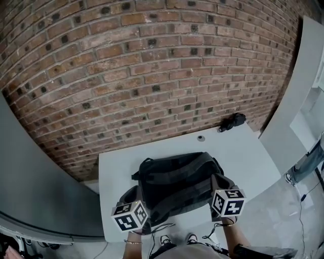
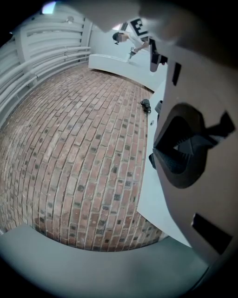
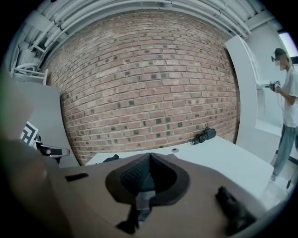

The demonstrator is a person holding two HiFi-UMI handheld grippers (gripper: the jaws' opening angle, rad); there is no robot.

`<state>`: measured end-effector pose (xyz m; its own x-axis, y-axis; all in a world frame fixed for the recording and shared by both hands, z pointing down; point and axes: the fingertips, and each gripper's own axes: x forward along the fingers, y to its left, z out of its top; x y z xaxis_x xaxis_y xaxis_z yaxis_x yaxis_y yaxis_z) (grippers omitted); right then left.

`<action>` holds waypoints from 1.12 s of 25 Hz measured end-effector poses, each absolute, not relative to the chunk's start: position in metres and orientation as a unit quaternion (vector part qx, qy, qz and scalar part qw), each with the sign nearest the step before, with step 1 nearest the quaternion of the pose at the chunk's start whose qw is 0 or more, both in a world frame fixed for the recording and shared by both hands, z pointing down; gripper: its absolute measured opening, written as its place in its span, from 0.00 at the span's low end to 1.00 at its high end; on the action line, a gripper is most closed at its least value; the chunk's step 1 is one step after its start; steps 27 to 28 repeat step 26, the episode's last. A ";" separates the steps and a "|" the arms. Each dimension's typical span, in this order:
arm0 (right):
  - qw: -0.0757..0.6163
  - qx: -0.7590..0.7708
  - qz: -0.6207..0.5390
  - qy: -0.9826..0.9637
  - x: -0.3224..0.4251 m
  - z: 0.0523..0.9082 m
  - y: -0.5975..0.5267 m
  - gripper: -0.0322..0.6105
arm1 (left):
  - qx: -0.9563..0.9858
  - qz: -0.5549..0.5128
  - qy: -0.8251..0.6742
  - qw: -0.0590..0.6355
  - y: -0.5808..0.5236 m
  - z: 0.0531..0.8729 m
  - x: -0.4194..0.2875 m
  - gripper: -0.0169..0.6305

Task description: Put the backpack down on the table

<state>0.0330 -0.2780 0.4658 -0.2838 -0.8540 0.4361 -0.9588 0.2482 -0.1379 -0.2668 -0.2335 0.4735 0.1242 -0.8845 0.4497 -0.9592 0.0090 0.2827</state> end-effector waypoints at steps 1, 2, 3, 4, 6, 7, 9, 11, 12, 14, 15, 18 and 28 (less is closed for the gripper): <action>0.143 0.585 0.186 -0.777 0.037 0.466 -0.279 0.10 | 0.701 0.072 -0.658 0.265 -0.234 0.473 -0.263 0.05; 0.150 0.588 0.180 -0.774 0.041 0.466 -0.280 0.10 | 0.701 0.075 -0.659 0.263 -0.234 0.471 -0.260 0.05; 0.155 0.591 0.174 -0.772 0.044 0.466 -0.280 0.10 | 0.700 0.075 -0.660 0.261 -0.234 0.470 -0.257 0.05; 0.156 0.594 0.172 -0.770 0.048 0.466 -0.281 0.10 | 0.700 0.075 -0.661 0.261 -0.234 0.470 -0.255 0.05; 0.151 0.594 0.176 -0.770 0.051 0.466 -0.284 0.10 | 0.698 0.075 -0.663 0.261 -0.235 0.469 -0.252 0.05; 0.148 0.594 0.177 -0.771 0.053 0.466 -0.285 0.10 | 0.696 0.075 -0.664 0.262 -0.235 0.470 -0.252 0.05; 0.145 0.594 0.176 -0.771 0.056 0.466 -0.286 0.10 | 0.693 0.077 -0.666 0.263 -0.235 0.471 -0.250 0.05; 0.146 0.597 0.170 -0.770 0.060 0.464 -0.286 0.10 | 0.692 0.079 -0.667 0.263 -0.235 0.471 -0.249 0.05; 0.147 0.599 0.165 -0.770 0.063 0.462 -0.287 0.10 | 0.692 0.080 -0.668 0.262 -0.236 0.470 -0.247 0.05; 0.147 0.601 0.162 -0.769 0.068 0.462 -0.287 0.10 | 0.693 0.080 -0.667 0.260 -0.238 0.469 -0.243 0.05; 0.146 0.601 0.163 -0.768 0.070 0.462 -0.287 0.10 | 0.694 0.080 -0.667 0.259 -0.239 0.469 -0.241 0.05; 0.141 0.600 0.169 -0.769 0.073 0.464 -0.286 0.10 | 0.695 0.081 -0.666 0.258 -0.239 0.470 -0.237 0.05; 0.137 0.595 0.170 -0.773 0.075 0.464 -0.287 0.10 | 0.692 0.083 -0.669 0.258 -0.236 0.471 -0.233 0.05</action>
